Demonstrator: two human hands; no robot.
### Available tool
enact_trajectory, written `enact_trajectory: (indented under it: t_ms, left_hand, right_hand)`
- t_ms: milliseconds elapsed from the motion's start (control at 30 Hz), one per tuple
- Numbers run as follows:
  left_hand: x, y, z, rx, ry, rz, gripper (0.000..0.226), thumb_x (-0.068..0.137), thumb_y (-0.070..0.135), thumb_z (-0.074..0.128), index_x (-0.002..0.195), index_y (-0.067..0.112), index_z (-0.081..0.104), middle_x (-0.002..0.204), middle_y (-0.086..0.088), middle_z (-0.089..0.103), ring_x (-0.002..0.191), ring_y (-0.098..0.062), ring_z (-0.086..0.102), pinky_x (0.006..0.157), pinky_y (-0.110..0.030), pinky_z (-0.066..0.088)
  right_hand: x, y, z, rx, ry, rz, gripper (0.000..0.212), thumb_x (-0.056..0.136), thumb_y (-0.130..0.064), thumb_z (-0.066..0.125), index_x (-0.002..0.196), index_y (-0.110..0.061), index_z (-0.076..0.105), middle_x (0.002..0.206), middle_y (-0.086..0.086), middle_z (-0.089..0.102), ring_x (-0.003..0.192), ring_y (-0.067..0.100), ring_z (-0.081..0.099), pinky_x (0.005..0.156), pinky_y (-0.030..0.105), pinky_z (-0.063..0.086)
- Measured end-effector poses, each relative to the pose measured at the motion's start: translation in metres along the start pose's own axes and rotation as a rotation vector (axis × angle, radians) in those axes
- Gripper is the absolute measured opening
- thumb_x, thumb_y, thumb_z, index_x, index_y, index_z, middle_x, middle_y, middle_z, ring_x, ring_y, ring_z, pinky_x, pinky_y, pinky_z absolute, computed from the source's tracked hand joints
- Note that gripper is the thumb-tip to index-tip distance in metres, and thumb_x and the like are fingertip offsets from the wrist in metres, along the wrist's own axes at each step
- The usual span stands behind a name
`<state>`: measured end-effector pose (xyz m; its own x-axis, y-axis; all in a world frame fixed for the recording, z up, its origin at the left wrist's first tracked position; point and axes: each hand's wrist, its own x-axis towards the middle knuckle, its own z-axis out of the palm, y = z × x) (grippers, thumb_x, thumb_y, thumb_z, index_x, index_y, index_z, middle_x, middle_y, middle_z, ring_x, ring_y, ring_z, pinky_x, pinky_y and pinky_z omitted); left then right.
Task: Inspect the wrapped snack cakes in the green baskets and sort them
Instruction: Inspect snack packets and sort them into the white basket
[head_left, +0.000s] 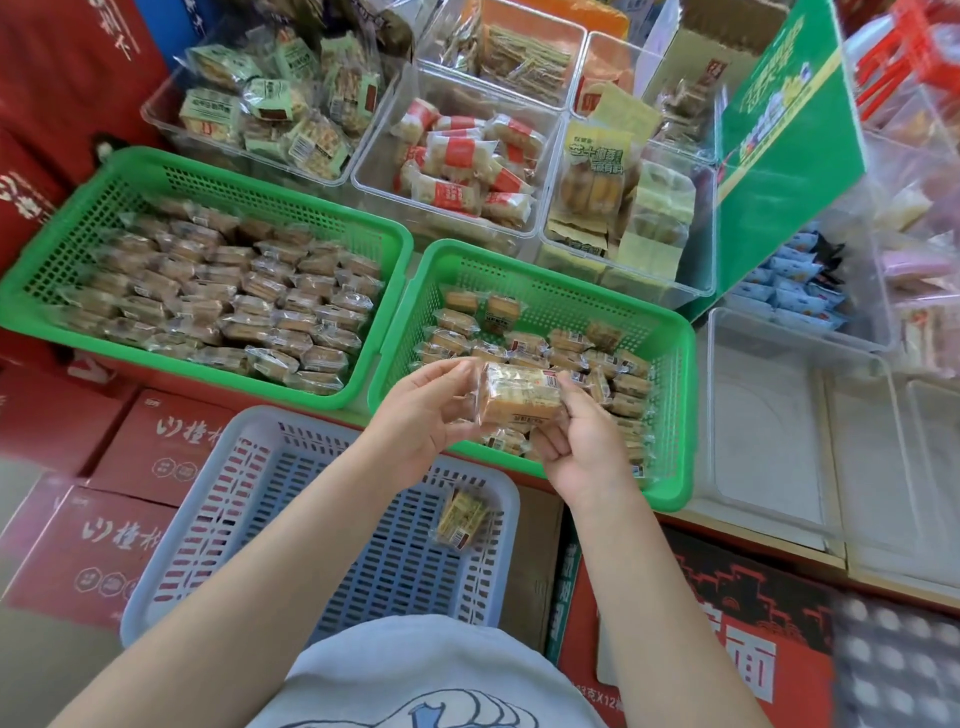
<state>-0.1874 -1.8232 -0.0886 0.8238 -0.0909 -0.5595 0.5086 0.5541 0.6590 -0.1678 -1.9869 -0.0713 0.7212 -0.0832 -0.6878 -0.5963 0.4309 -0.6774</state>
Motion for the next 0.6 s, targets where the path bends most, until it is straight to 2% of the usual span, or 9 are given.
enact_trajectory:
  t_ms: [67, 133, 167, 233, 300, 367, 433, 500, 600]
  left_hand:
    - [0.008, 0.005, 0.001, 0.039, -0.052, -0.049, 0.054, 0.081, 0.021, 0.075, 0.130, 0.008, 0.057, 0.110, -0.024, 0.066, 0.096, -0.034, 0.065, 0.065, -0.029, 0.060]
    - [0.018, 0.009, 0.001, 0.091, -0.076, -0.053, 0.066, 0.072, 0.015, 0.080, 0.132, 0.012, 0.053, 0.118, -0.030, 0.067, 0.093, -0.033, 0.070, 0.067, -0.029, 0.060]
    - [0.025, 0.010, 0.001, 0.104, -0.061, -0.032, 0.065, 0.072, 0.010, 0.079, 0.132, 0.012, 0.053, 0.118, -0.028, 0.068, 0.088, -0.029, 0.073, 0.068, -0.029, 0.060]
    - [0.041, 0.014, 0.001, 0.131, -0.014, 0.017, 0.054, 0.080, 0.001, 0.075, 0.129, 0.011, 0.055, 0.120, -0.022, 0.068, 0.085, -0.025, 0.074, 0.072, -0.031, 0.062]
    - [0.058, 0.018, -0.003, 0.187, 0.002, 0.049, 0.045, 0.085, -0.004, 0.072, 0.123, 0.016, 0.058, 0.122, -0.017, 0.065, 0.091, -0.025, 0.073, 0.079, -0.034, 0.062]
    - [0.076, 0.024, -0.006, 0.276, 0.017, 0.072, 0.043, 0.087, -0.001, 0.073, 0.123, 0.017, 0.058, 0.119, -0.013, 0.066, 0.093, -0.024, 0.074, 0.079, -0.032, 0.062]
    - [0.094, 0.028, -0.008, 0.504, 0.070, 0.127, 0.040, 0.090, 0.008, 0.073, 0.126, 0.016, 0.059, 0.112, -0.006, 0.070, 0.088, -0.016, 0.074, 0.074, -0.023, 0.059]
    - [0.114, 0.027, -0.015, 0.872, 0.157, 0.237, 0.031, 0.095, 0.019, 0.069, 0.125, 0.016, 0.061, 0.112, 0.001, 0.068, 0.086, -0.007, 0.069, 0.076, -0.018, 0.055]
    - [0.139, 0.022, -0.032, 1.285, 0.194, 0.425, 0.024, 0.099, 0.021, 0.062, 0.121, 0.014, 0.065, 0.123, -0.002, 0.060, 0.109, -0.014, 0.057, 0.095, -0.030, 0.049]
  right_hand:
    - [0.012, -0.006, 0.004, -0.032, 0.018, -0.055, 0.014, 0.103, -0.021, 0.053, 0.091, -0.014, 0.056, 0.044, -0.006, 0.037, 0.033, 0.007, 0.026, 0.033, 0.021, 0.022]
    - [0.028, -0.010, 0.007, -0.129, 0.028, -0.127, 0.015, 0.103, -0.027, 0.054, 0.097, -0.014, 0.059, 0.053, -0.003, 0.050, 0.037, 0.008, 0.038, 0.037, 0.022, 0.031]
    - [0.036, -0.012, 0.009, -0.229, 0.024, -0.164, 0.019, 0.102, -0.035, 0.054, 0.101, -0.017, 0.060, 0.063, -0.001, 0.059, 0.044, 0.010, 0.049, 0.042, 0.024, 0.040]
    - [0.053, -0.017, 0.011, -0.509, -0.021, -0.228, 0.022, 0.097, -0.052, 0.056, 0.105, -0.032, 0.061, 0.095, 0.001, 0.070, 0.076, 0.018, 0.067, 0.065, 0.033, 0.056]
    - [0.067, -0.020, 0.014, -0.676, -0.137, -0.256, 0.021, 0.093, -0.049, 0.063, 0.113, -0.043, 0.058, 0.114, 0.002, 0.065, 0.094, 0.017, 0.067, 0.072, 0.031, 0.058]
    - [0.083, -0.023, 0.016, -0.703, -0.192, -0.270, 0.033, 0.091, -0.038, 0.071, 0.118, -0.048, 0.055, 0.119, 0.002, 0.062, 0.100, 0.018, 0.067, 0.077, 0.035, 0.060]
    - [0.099, -0.027, 0.021, -0.733, -0.138, -0.321, 0.040, 0.089, -0.033, 0.074, 0.121, -0.046, 0.054, 0.118, -0.002, 0.060, 0.105, 0.017, 0.063, 0.085, 0.039, 0.058]
    - [0.116, -0.031, 0.025, -0.753, -0.033, -0.374, 0.044, 0.089, -0.032, 0.074, 0.126, -0.039, 0.052, 0.115, -0.008, 0.059, 0.105, 0.011, 0.059, 0.086, 0.034, 0.053]
    - [0.141, -0.038, 0.029, -0.704, 0.044, -0.400, 0.041, 0.090, -0.025, 0.073, 0.125, -0.031, 0.051, 0.114, -0.008, 0.061, 0.099, 0.005, 0.061, 0.078, 0.025, 0.050]
